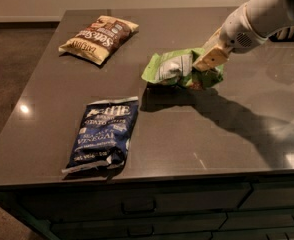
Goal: Move green rice chip bag near blue chip bag
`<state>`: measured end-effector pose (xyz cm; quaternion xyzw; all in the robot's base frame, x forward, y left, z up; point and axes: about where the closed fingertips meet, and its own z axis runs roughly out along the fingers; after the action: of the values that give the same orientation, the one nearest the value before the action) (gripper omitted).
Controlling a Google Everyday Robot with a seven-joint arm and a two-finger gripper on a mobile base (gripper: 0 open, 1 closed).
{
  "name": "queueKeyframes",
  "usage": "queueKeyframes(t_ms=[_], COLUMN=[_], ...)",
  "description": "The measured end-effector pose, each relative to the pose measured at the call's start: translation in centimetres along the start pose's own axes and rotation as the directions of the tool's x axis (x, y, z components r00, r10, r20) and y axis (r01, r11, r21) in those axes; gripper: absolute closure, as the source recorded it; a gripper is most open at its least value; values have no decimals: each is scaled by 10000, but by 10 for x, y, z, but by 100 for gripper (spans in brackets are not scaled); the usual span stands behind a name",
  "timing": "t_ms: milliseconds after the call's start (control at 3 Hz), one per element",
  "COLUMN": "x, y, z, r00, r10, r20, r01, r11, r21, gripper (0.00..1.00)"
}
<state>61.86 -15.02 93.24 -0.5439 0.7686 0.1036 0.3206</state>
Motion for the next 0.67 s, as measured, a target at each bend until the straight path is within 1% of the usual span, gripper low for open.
queueKeyframes(t_ms=[333,667], x=[-16,-20], y=[31,54], z=[-9,-15], r00=[9975,9937], r10=[-223,-290], r20=[671,1080], r01=[258,387], r11=[9984,9952], r21=[-513,-895], gripper=[100,100])
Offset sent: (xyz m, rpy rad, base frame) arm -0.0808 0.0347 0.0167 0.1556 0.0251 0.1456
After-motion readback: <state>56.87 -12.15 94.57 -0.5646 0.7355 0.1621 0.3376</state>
